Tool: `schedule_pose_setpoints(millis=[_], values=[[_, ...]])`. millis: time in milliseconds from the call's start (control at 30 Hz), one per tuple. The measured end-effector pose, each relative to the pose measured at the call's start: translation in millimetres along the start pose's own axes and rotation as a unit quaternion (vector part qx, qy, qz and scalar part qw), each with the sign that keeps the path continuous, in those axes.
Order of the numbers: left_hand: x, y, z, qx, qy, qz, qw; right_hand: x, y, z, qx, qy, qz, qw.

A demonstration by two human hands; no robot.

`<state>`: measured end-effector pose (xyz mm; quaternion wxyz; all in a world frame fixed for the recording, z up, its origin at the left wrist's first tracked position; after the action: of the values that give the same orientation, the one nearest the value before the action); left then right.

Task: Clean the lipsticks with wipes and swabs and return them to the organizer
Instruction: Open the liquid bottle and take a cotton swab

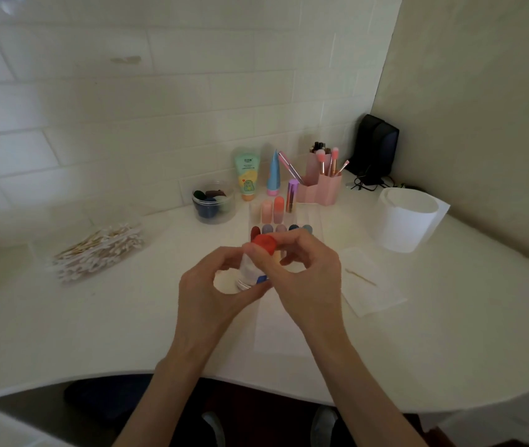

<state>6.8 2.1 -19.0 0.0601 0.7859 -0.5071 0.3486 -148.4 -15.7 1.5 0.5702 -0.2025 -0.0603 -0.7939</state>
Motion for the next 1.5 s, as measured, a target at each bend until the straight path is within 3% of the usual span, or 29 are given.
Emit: schedule_pose_setpoints(millis=[67,167,267,533,700,867,967,1267,1500], values=[[2,-2,-4,-0.004,-0.008,0.024,1.0,3,1,3,0.006,-0.005,0.049,0.999],[4,-3,-3,-0.056,-0.047,0.109,0.991,2,1,6,0.048,-0.009,0.207,0.977],[4,-3,-1,-0.083,-0.053,0.166,0.981,3,-8,5,0.083,-0.001,0.258,0.962],[-3,0,-10,-0.038,-0.04,0.088,0.995,-1,-7,4,0.093,-0.003,0.121,0.988],[8,-13,-15,-0.027,-0.019,0.025,0.999,3,2,14,0.075,-0.056,0.132,0.987],[61,-42,8,0.068,0.002,-0.052,0.996,14,6,9,0.088,-0.024,0.13,0.987],[93,-51,43,0.109,-0.03,-0.092,0.989,15,13,3,0.092,-0.012,0.129,0.987],[125,-29,143,0.188,-0.202,-0.043,0.96,20,7,-7,0.113,0.027,0.111,0.987],[133,-21,158,0.236,-0.224,-0.018,0.945,21,-3,-21,0.122,0.056,0.098,0.986]])
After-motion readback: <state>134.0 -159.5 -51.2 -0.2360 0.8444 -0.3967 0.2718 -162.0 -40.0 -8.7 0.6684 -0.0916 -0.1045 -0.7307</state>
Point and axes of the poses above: each hand's wrist, its own x-axis towards the middle knuckle, its own y-axis out of the palm, z = x × y, the point moved 5 cm from there along x, towards the middle knuckle, and after that the axes turned 9 degrees about -z, right-handed, at the moved point
